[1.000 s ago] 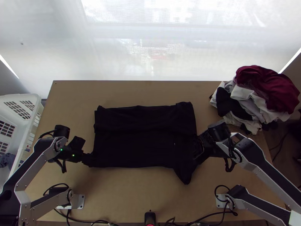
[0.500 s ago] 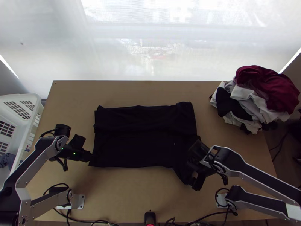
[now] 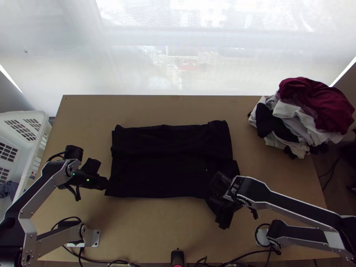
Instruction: Fold the t-shirt
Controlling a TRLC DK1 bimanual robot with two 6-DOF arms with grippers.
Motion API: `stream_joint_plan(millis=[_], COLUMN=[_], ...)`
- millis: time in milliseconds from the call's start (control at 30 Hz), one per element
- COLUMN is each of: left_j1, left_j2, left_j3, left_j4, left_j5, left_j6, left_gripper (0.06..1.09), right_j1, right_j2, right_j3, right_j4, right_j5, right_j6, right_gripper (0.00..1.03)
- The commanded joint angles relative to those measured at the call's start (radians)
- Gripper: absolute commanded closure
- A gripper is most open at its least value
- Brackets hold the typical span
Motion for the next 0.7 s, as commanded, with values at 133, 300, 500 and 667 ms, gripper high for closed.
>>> stream_joint_plan(millis=[133, 300, 500, 667], left_j1=[0.000, 0.009, 0.042, 0.048], left_j2=[0.014, 0.010, -0.001, 0.002], left_j3=[0.012, 0.019, 0.095, 0.166], left_j4=[0.002, -0.002, -0.047, -0.084], left_j5=[0.001, -0.001, 0.001, 0.002], left_j6=[-0.003, 0.000, 0.001, -0.002], left_gripper=[1.05, 1.05, 1.05, 1.05], right_j1=[-0.030, -0.071, -0.156, -0.249], right_j2=[0.060, 0.046, 0.019, 0.007], right_j3=[-0.026, -0.012, 0.077, 0.172], right_j4=[0.169, 0.172, 0.106, 0.089], right_j5=[0.003, 0.017, 0.018, 0.018], right_j6=[0.014, 0.008, 0.005, -0.015], right_gripper=[0.76, 1.00, 1.00, 1.00])
